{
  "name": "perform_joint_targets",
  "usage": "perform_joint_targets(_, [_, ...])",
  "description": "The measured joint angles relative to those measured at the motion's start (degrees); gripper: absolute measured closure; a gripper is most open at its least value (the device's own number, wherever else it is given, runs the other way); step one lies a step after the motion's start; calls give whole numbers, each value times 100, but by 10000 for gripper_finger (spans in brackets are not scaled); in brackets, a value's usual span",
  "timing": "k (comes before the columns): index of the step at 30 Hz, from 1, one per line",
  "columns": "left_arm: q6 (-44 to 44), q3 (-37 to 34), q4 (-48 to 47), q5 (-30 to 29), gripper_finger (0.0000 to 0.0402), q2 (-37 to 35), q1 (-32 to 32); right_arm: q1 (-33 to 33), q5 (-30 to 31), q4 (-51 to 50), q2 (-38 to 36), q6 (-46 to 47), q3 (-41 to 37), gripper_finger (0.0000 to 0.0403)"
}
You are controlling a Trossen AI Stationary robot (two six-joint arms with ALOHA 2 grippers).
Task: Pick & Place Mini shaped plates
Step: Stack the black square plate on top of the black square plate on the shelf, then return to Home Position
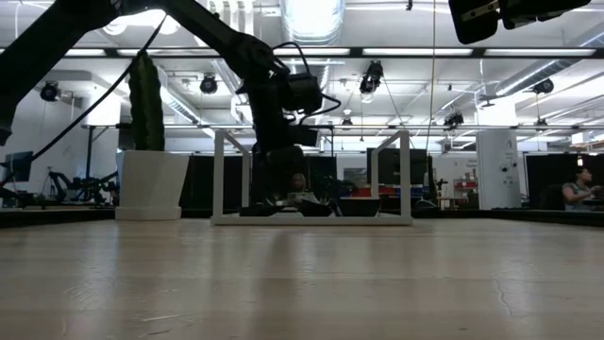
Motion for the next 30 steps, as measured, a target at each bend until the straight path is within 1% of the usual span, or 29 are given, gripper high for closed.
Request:
perform_joint_targets(3, [-127,-22,-111,-79,314,0,11,0,-2,-1,0,-1,0,394])
perform_joint_targets(10, [-148,-311,708,-88,314,-4,13,0,0,-1,0,-24,0,394])
perform_joint_targets(18, [-148,-337,1298,-84,314,-4,13,0,0,-1,0,-85,0,394])
perform_joint_targets(30, [-95,-235,1046,-77,314,-45,8,0,1,-7,-102,-2,0,394])
